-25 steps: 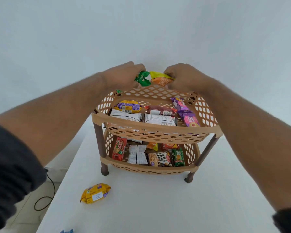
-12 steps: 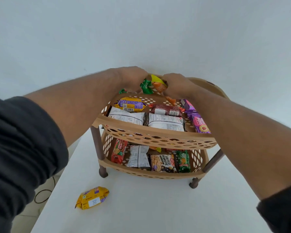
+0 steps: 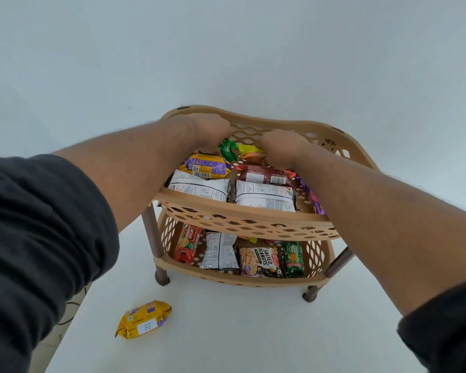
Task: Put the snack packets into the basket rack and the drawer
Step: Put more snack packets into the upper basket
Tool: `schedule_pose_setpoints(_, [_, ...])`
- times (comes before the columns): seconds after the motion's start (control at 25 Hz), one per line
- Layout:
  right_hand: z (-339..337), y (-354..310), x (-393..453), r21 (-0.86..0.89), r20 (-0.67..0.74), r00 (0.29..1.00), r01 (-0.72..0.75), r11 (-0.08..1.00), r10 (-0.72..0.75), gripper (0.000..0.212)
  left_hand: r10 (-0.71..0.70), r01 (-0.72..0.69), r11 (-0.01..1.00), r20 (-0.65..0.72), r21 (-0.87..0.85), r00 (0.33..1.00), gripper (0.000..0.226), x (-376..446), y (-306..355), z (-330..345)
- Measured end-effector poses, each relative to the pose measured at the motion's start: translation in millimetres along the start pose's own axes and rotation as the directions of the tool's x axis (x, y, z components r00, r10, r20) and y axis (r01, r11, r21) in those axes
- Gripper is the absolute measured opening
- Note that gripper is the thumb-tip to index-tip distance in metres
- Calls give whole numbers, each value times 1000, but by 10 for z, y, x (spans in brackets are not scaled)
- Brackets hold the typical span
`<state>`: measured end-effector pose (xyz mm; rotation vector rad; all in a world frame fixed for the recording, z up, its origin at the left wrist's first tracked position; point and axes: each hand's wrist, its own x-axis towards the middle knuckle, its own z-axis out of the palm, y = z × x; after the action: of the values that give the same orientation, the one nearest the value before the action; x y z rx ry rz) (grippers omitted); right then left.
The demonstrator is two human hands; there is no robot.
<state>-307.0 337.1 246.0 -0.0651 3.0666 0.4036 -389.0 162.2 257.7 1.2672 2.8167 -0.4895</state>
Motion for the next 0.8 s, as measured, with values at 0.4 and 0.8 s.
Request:
schedule_pose_setpoints(0.4, [-278, 166, -276, 113, 24, 999, -45, 993, 43, 45, -81, 76, 996, -100, -56, 992, 32, -272, -16, -118])
schedule_pose_setpoints(0.8, [-557, -236, -1360, 263, -271, 959, -8, 965, 81, 40, -256, 127, 948, -461, -292, 850, 27, -1300, 233, -309])
